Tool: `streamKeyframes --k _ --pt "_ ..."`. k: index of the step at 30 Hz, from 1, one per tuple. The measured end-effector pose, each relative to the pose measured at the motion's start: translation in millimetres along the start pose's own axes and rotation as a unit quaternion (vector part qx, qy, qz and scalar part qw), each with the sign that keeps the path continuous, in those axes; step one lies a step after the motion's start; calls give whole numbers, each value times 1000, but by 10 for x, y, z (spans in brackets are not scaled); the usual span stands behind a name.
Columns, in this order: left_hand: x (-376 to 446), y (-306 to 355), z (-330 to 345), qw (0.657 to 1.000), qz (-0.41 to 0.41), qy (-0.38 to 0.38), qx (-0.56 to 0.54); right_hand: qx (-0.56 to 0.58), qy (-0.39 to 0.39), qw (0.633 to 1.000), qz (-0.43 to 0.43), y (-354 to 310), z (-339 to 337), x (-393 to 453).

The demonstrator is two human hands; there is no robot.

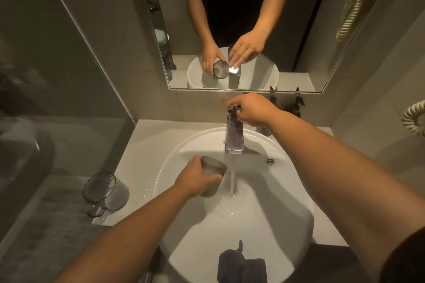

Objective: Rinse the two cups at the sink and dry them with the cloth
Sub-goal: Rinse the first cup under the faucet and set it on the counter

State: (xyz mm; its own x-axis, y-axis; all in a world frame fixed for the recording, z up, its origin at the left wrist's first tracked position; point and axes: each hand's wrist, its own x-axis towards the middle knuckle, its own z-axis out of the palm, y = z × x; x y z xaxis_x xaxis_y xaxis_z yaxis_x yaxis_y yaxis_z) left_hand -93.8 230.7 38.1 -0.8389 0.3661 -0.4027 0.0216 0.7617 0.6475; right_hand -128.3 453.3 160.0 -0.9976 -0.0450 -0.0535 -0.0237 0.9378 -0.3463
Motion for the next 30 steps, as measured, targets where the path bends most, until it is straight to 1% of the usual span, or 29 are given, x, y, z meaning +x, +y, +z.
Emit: streamKeyframes --k 1,2,4,7,10,12,15,16,18,20,22,24,25,27,28,29,30 --pt "5 -45 47 992 -30 -10 -123 1 -1 1000 -1 1 1 1" --pt "6 -74 92 978 -44 -16 -204 5 -3 1000 -1 10 7 5" --pt "36 -127 180 957 -60 -29 -283 15 -16 1000 -1 30 13 14" --pt "85 -136 286 932 -111 -49 -342 61 -35 997 -12 82 -11 -43" --pt "141 -123 350 913 -143 -60 -377 114 0 993 -21 244 -71 -223" --pt "158 -93 386 903 -151 -61 -397 110 50 993 13 423 -69 -385" --pt "166 -53 446 897 -148 -60 -413 138 125 977 103 624 136 -677" --pt "167 -38 470 895 -145 -60 -418 161 142 968 129 652 271 -772" --pt "176 -20 520 889 -151 -62 -428 226 134 946 191 635 628 -932" --pt "195 -2 565 883 -160 -64 -437 319 84 911 248 501 991 -1050" --pt "217 15 596 880 -164 -71 -440 388 24 883 262 302 1283 -1089" --pt "218 49 595 876 -159 -86 -446 463 -25 842 274 119 1498 -1065" --pt "201 68 579 869 -154 -91 -461 499 -39 818 283 42 1556 -1048" --pt "180 62 543 839 -139 -106 -515 559 -51 773 294 -25 1656 -1010" --pt "168 60 519 822 -131 -109 -543 574 -44 763 294 -41 1679 -999" --pt "163 46 502 810 -128 -104 -563 580 -33 761 288 -65 1686 -1000" --pt "154 40 488 804 -129 -94 -573 578 -17 768 276 -90 1695 -1001"
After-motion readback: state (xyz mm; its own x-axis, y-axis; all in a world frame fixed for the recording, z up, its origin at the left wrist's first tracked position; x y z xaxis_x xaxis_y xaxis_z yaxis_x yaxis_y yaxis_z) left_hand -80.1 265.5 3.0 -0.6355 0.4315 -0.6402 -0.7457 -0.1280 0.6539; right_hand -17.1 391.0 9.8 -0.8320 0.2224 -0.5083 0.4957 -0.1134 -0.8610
